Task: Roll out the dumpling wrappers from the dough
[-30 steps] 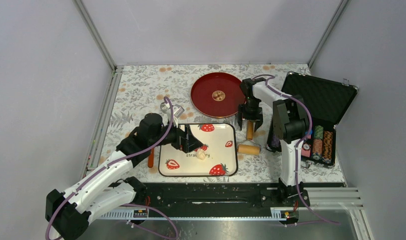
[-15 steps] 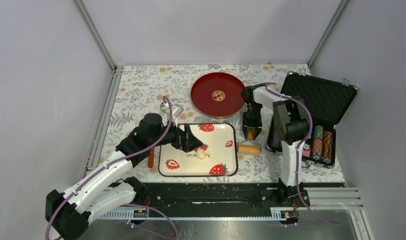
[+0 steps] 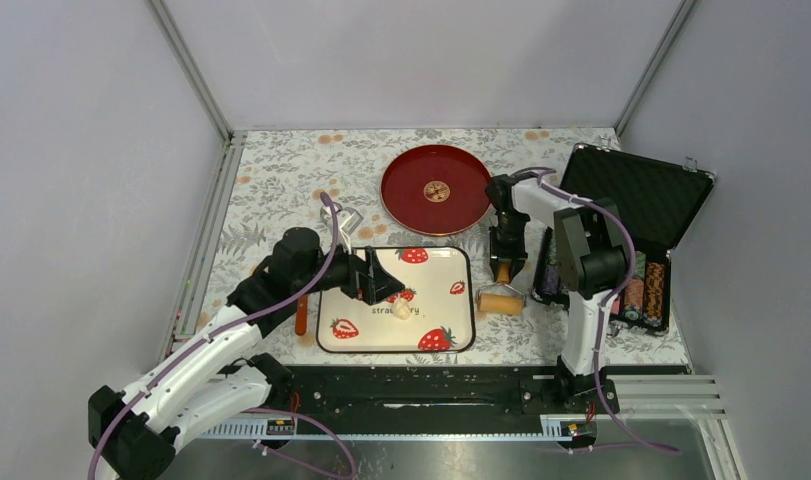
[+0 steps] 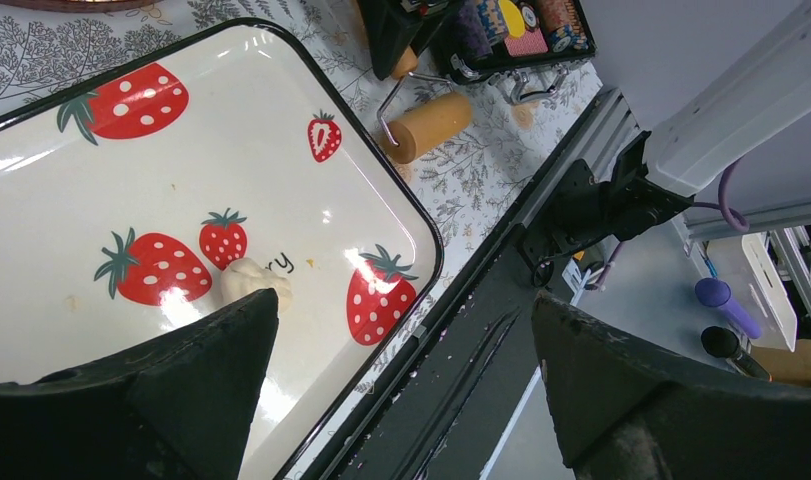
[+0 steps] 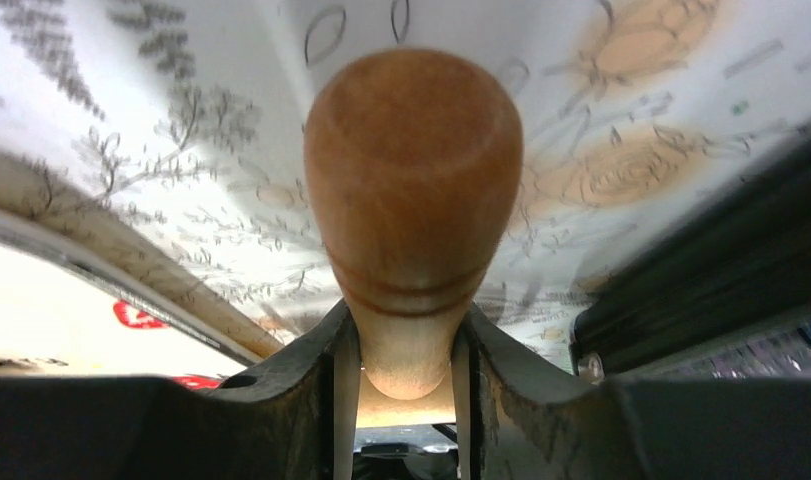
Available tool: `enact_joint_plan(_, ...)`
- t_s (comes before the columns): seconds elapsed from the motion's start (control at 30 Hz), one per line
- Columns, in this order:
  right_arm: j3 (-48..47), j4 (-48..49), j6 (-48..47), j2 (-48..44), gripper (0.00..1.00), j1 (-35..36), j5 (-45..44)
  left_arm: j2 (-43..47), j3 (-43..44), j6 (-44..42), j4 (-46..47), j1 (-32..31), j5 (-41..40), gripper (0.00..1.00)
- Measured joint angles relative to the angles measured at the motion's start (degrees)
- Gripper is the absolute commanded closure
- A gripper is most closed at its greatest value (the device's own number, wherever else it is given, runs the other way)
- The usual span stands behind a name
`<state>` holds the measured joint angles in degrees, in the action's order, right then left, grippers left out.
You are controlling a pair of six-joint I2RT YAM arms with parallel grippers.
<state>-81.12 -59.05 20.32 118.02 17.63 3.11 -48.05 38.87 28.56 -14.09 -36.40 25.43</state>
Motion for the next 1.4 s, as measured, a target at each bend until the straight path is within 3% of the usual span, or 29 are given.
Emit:
enact_joint_plan(0.5, 9.0, 3.6, 1.0, -31.5, 1.0, 0.6, -2.6, -6.2, 0.4, 1.7, 3.7, -0.2, 1.4, 0.06)
enact_joint_plan(1.1, 13.4, 0.5, 8.2, -44.4, 1.0, 7.8, 3.2, -29.2, 16.0, 4.0, 12.9, -12.9, 2.7, 0.12)
enact_joint_plan(1.4, 13.5, 0.5, 10.2, -44.9, 1.0, 8.6, 5.7, -35.2, 17.1, 4.5, 16.5, -17.2, 1.1, 0.2)
